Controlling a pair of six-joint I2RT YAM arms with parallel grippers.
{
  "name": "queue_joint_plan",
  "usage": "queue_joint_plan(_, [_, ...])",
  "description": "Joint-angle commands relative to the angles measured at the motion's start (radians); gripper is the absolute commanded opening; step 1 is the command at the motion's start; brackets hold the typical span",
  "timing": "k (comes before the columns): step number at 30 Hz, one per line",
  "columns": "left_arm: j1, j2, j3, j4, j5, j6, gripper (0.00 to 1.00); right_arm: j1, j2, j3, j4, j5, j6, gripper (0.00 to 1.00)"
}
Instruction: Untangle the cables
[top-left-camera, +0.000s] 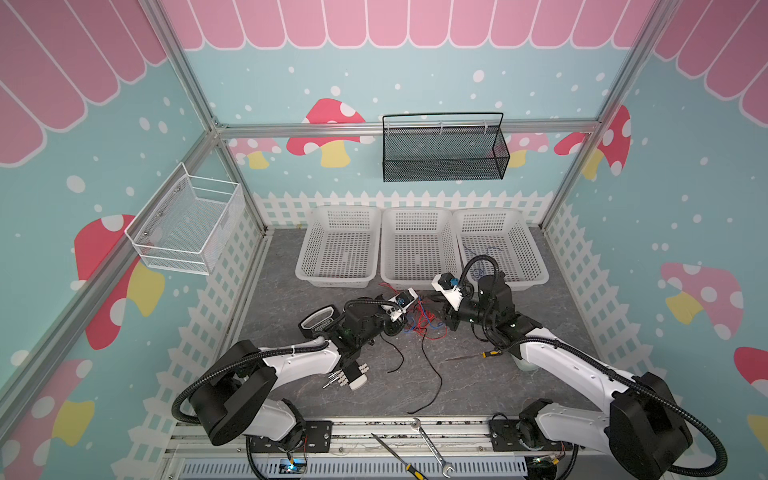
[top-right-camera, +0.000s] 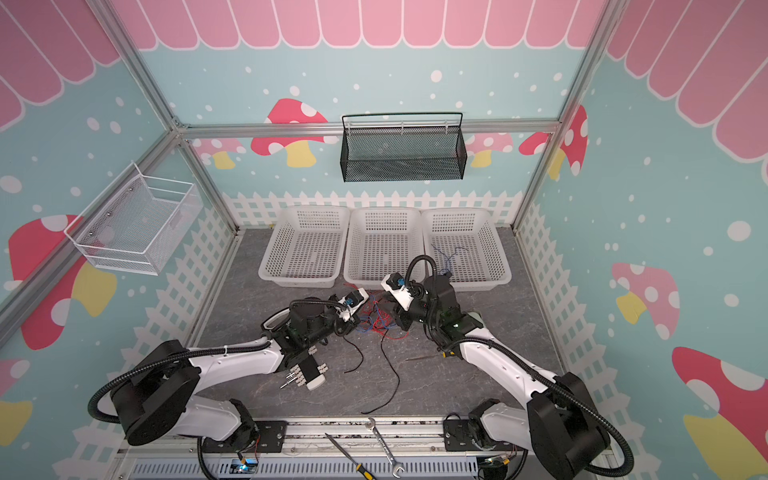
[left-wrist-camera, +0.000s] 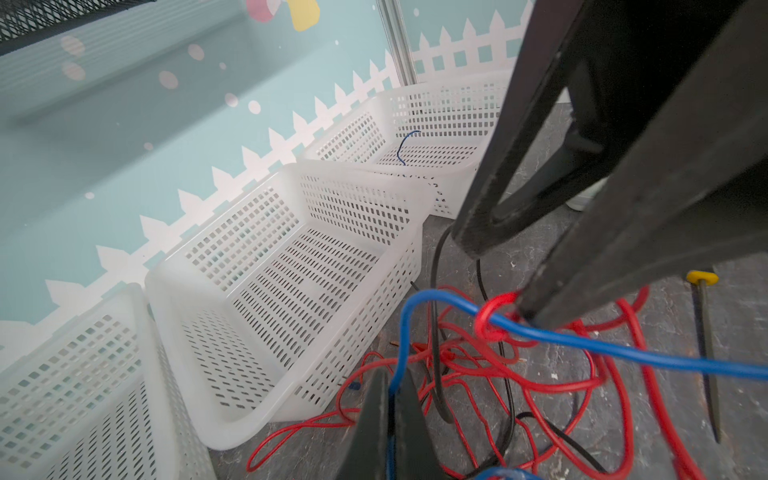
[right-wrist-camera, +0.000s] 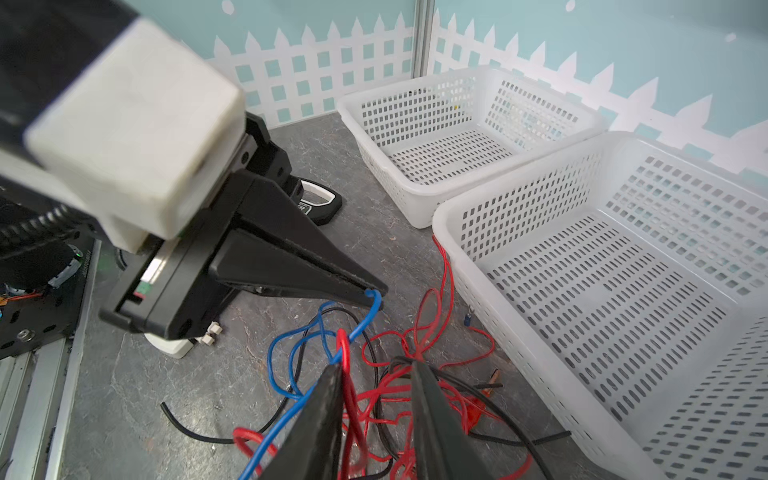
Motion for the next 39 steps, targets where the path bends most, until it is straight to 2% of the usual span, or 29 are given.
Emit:
queue_joint_plan(1, [-0.003, -0.024, -0.008, 0.049, -0.027, 0.023, 0.0, -0.001, -0.002, 0.021, -0.035, 0.009, -0.016, 0.32])
queue_joint_plan(5, [-0.003, -0.021, -0.008, 0.049, -0.033, 0.019, 0.0, -0.001, -0.013, 0.016, -0.044, 0.013, -0.02, 0.29])
queue_joint_plan(10, [-0.003, -0.019, -0.006, 0.05, -0.038, 0.018, 0.0, -0.001, -0.015, 0.016, -0.046, -0.004, -0.025, 0.03])
queue_joint_plan(11, [-0.003, -0.019, -0.004, 0.049, -0.041, 0.018, 0.0, -0.001, -0.015, 0.016, -0.045, -0.005, -0.027, 0.0])
queue_joint_plan(21, [0.001, -0.015, 0.012, 0.0, -0.088, 0.002, 0.0, -0.002, -0.037, 0.009, -0.046, 0.008, -0.027, 0.0])
queue_joint_plan(22, [0.007, -0.018, 0.009, -0.005, -0.095, -0.05, 0.0, -0.002, -0.042, 0.005, -0.048, 0.019, -0.023, 0.0])
queue_joint_plan(30, [0.069, -0.085, -0.016, -0.029, -0.13, -0.151, 0.0, -0.001, -0.093, -0.042, -0.051, 0.086, -0.008, 0.0])
queue_joint_plan(35, [0.079, -0.098, 0.013, -0.092, -0.185, -0.176, 0.0, -0.001, -0.096, -0.043, -0.05, 0.05, -0.001, 0.0])
queue_joint_plan(39, [0.08, -0.091, 0.052, -0.135, -0.322, -0.233, 0.0, -0.001, -0.088, -0.038, -0.06, 0.044, -0.002, 0.0])
